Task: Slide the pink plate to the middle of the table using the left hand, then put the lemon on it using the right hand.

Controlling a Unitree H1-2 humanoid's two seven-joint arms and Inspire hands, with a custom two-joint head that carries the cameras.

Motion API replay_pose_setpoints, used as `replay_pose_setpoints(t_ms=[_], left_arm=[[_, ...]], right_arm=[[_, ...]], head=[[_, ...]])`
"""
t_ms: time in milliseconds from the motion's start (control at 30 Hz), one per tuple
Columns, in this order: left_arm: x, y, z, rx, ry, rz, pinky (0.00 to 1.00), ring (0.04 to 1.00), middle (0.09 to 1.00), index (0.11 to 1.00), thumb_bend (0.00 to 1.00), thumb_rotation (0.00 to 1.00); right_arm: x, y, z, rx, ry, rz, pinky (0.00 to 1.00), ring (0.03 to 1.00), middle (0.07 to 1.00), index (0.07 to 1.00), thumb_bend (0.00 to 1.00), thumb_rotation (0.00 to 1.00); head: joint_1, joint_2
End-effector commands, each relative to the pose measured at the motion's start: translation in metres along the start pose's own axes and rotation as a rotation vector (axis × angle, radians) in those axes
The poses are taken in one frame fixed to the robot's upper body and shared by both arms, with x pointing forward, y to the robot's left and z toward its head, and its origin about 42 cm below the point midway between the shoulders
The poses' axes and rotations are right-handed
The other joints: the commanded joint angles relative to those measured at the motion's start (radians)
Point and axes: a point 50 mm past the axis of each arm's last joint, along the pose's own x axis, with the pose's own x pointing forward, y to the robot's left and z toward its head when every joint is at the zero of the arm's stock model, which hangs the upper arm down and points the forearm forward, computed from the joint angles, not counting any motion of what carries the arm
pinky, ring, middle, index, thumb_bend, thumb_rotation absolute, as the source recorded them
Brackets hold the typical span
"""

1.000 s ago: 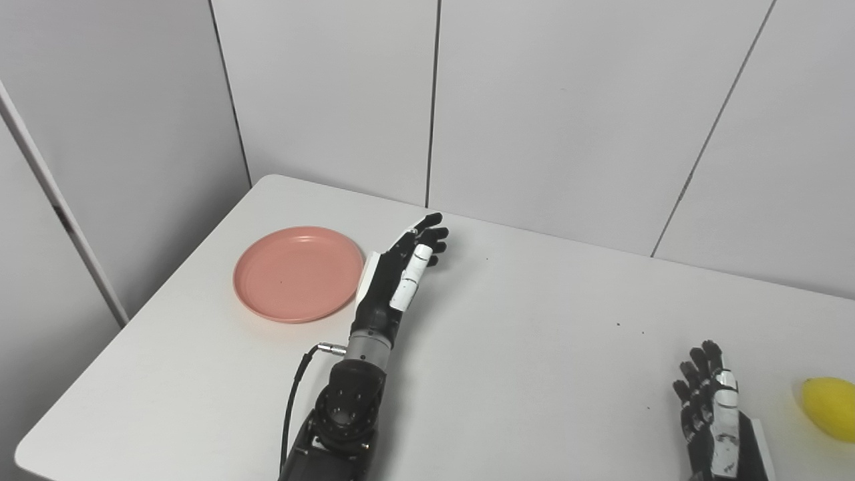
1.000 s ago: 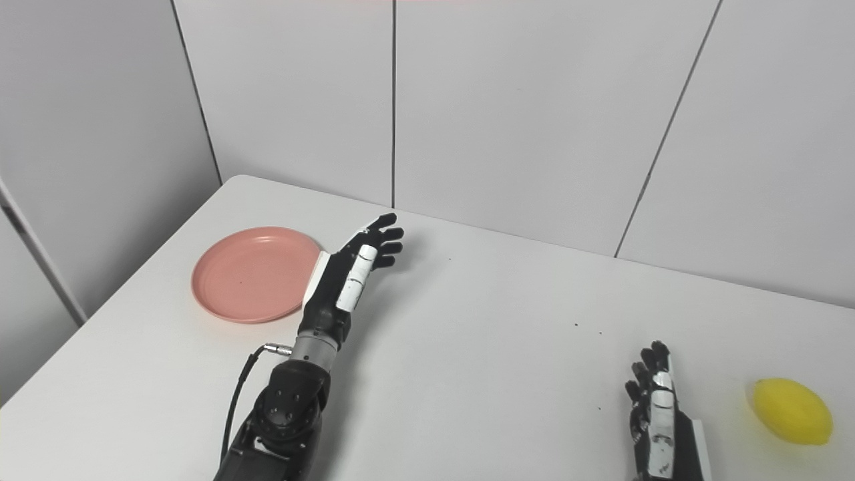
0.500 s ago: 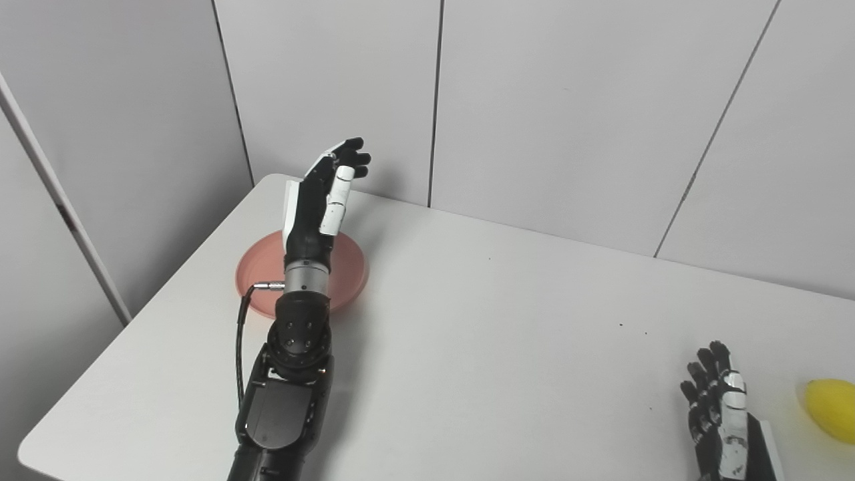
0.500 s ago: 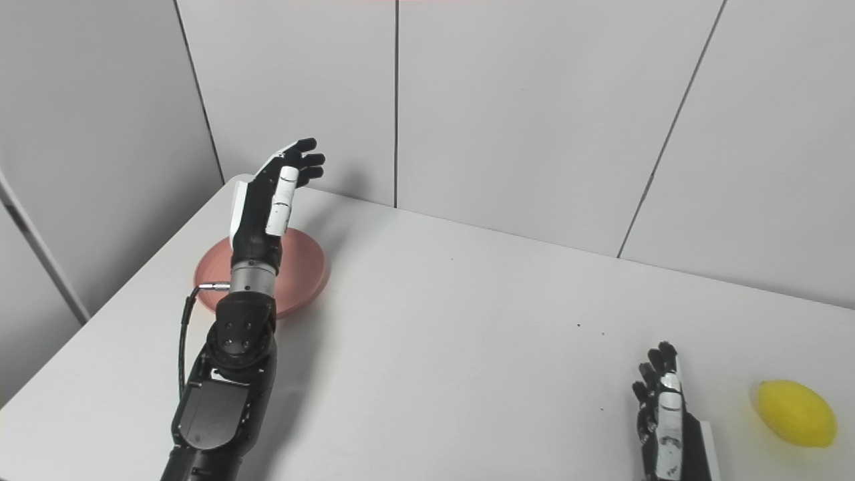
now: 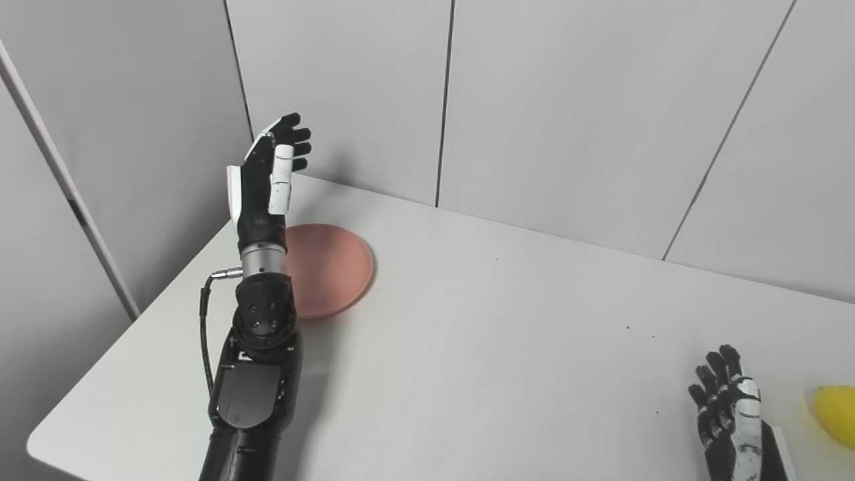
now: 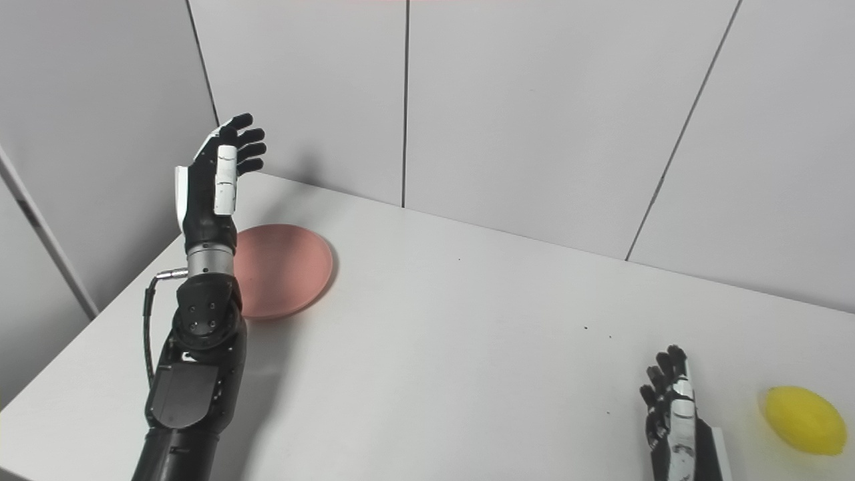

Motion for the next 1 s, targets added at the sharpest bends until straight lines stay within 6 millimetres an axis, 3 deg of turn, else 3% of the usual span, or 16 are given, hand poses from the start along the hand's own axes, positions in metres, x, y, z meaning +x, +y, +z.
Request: replay_pose_setpoints(t_ms=[0,367,733,967], left_arm=[[0.015,0.012,0.015,0.015,-0.051,0.012,0.71,0.735,0.737,0.732,0.90,1.00],[0.015,0.056,0.002,0.040,0.047,-0.040,0.84,0.818,0.808,0.804,0.91,1.00],[0.012,0.075,-0.003,0.072,0.084,-0.119,0.86,0.840,0.828,0.828,0.92,1.00],[0.014,0.077,-0.024,0.042,0.132,-0.153,0.86,0.844,0.830,0.822,0.95,1.00]], right_arm=[[0.006,-0.001,0.016,0.005,-0.090,0.011,1.00,1.000,1.000,1.000,0.66,1.00],[0.006,-0.005,0.017,0.006,-0.097,0.008,1.00,1.000,1.000,1.000,0.72,1.00],[0.005,-0.004,0.020,0.000,-0.101,0.007,1.00,1.000,1.000,1.000,0.75,1.00],[0.004,-0.004,0.024,0.001,-0.100,0.004,1.00,1.000,1.000,1.000,0.78,1.00]], head=[[0.000,0.001],[0.015,0.000],[0.021,0.003],[0.031,0.012]])
